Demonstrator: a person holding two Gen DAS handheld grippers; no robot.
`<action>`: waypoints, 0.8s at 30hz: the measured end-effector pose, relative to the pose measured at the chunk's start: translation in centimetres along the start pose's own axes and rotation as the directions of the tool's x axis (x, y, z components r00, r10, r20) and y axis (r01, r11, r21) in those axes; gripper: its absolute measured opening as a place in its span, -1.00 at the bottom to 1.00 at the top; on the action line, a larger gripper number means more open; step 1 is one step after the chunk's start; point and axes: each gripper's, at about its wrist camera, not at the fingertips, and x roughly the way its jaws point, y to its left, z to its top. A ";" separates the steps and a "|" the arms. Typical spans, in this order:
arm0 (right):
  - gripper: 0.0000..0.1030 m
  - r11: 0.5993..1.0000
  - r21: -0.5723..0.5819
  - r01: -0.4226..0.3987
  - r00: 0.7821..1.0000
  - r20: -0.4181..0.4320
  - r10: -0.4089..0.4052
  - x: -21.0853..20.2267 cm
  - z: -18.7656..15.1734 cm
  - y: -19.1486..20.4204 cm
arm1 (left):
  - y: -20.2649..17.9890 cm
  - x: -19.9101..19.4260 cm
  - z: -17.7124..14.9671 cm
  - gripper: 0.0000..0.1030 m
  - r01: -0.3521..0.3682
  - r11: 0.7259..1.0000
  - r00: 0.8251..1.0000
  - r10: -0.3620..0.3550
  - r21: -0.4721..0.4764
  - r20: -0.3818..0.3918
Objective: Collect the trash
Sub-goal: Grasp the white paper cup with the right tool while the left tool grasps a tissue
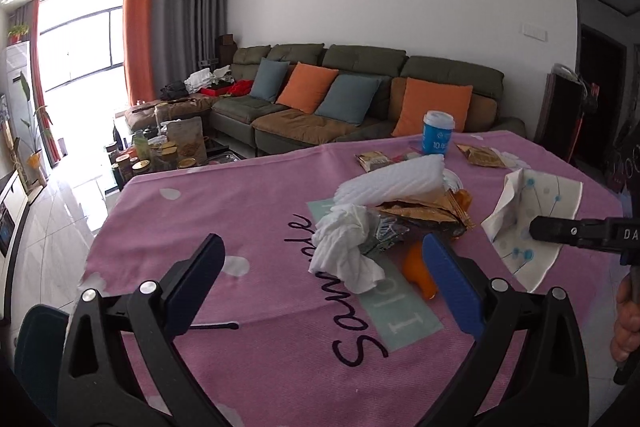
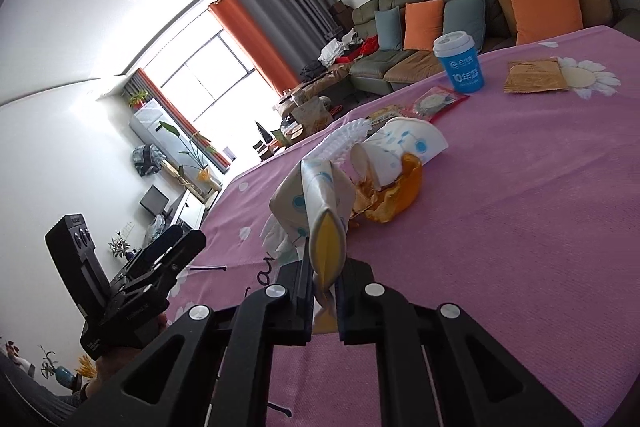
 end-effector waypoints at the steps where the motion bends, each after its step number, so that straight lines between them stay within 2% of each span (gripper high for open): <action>1: -0.86 1.000 0.005 -0.002 1.000 0.004 0.002 -0.3 0.2 -0.4 | -0.3 0.7 0.1 0.89 -0.008 1.000 1.000 0.008 0.020 -0.018; 3: -0.86 1.000 0.014 -0.001 1.000 0.013 0.001 -0.6 0.3 -0.7 | -0.8 2.3 0.2 0.89 0.004 0.999 0.999 -0.001 0.051 -0.051; 7: -0.86 1.000 0.025 -0.002 1.000 0.018 0.002 -0.7 0.2 -1.2 | -0.3 5.5 0.4 0.89 0.024 0.999 0.989 -0.017 0.041 -0.150; 10: -0.86 0.999 0.037 0.003 1.000 0.021 -0.004 -0.7 0.2 -1.6 | 0.1 7.9 0.4 0.78 0.043 0.999 0.969 -0.038 0.018 -0.245; 12: -0.86 0.999 0.042 0.008 1.000 0.022 -0.009 -0.7 0.2 -1.9 | 0.3 9.2 0.3 0.39 0.050 0.999 0.954 -0.047 0.003 -0.297; 13: -0.86 0.999 0.044 0.010 1.000 0.024 -0.011 -0.9 0.2 -2.1 | 0.5 9.8 0.1 0.37 0.051 0.999 0.945 -0.050 -0.006 -0.325; 15: -0.86 0.999 0.046 0.014 0.999 0.029 -0.015 -1.1 0.2 -2.4 | 0.8 10.9 -0.2 0.13 0.058 0.998 0.929 -0.063 -0.027 -0.364; 16: -0.86 0.999 0.047 0.017 0.999 0.032 -0.019 -1.2 0.3 -2.6 | 1.0 11.1 -0.4 0.11 0.058 0.998 0.924 -0.067 -0.035 -0.376; 17: -0.86 0.999 0.047 0.021 0.999 0.034 -0.022 -1.3 0.2 -2.6 | 1.0 11.2 -0.4 0.00 0.060 0.998 0.924 -0.069 -0.038 -0.377; 18: -0.86 0.999 0.047 0.025 0.999 0.035 -0.027 -1.4 0.3 -2.7 | 1.0 11.3 -0.5 -0.23 0.067 0.997 0.924 -0.075 -0.035 -0.375; 20: -0.86 0.998 0.050 0.030 0.999 0.036 -0.032 -1.3 0.3 -3.0 | 1.1 11.5 -0.6 -0.48 0.063 0.997 0.925 -0.071 -0.034 -0.374; 21: -0.86 0.998 0.049 0.031 0.999 0.037 -0.033 -1.4 0.3 -3.0 | 1.2 11.6 -0.7 -0.74 0.068 0.997 0.924 -0.078 -0.040 -0.375; 22: -0.85 0.998 0.047 0.032 0.999 0.039 -0.034 -1.4 0.4 -3.0 | 1.4 11.7 -0.7 -0.85 0.063 0.997 0.924 -0.077 -0.049 -0.376; 24: -0.85 0.999 0.036 0.035 0.999 0.040 -0.037 -1.4 0.4 -2.7 | 1.9 11.5 -0.7 -0.92 0.065 0.995 0.930 -0.087 -0.072 -0.356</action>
